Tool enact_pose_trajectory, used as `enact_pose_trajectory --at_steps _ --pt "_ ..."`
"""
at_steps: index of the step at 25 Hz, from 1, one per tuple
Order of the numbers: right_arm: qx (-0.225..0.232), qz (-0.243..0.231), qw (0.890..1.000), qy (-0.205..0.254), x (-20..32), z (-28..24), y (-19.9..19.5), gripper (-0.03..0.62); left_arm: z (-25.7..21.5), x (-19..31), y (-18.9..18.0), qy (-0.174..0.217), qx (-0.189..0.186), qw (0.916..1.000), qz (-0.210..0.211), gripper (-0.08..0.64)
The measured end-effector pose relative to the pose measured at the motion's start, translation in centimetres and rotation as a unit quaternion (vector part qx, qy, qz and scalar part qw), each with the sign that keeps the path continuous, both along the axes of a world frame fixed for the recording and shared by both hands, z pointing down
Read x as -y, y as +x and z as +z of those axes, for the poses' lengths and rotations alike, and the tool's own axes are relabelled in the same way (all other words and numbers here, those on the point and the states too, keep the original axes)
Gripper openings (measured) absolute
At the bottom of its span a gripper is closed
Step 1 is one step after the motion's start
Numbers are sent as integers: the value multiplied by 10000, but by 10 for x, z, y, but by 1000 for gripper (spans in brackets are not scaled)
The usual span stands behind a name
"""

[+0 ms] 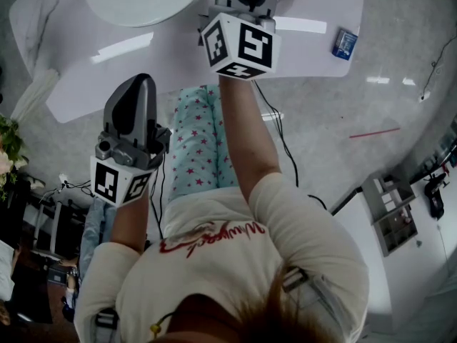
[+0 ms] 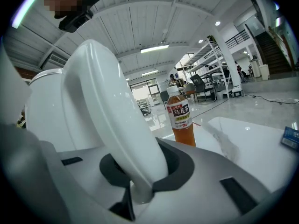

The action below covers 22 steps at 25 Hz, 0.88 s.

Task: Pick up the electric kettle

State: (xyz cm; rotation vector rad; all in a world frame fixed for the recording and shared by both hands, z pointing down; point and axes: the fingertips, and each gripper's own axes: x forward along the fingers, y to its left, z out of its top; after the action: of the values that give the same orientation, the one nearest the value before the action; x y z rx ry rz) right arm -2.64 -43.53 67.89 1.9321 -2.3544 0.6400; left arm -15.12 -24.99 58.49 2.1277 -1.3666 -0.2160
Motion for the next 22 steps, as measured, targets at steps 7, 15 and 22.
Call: enact_pose_trajectory --at_steps 7,15,22 --pt "112 16 9999 30 11 -12 4 67 -6 8 -1 47 75 10000 -21 12" --pt "305 -62 9995 -82 11 -23 3 66 -18 18 -5 122 162 9997 -101 12" --pt "688 45 9976 -81 16 -57 9 66 -39 23 -11 220 271 9991 -238 12"
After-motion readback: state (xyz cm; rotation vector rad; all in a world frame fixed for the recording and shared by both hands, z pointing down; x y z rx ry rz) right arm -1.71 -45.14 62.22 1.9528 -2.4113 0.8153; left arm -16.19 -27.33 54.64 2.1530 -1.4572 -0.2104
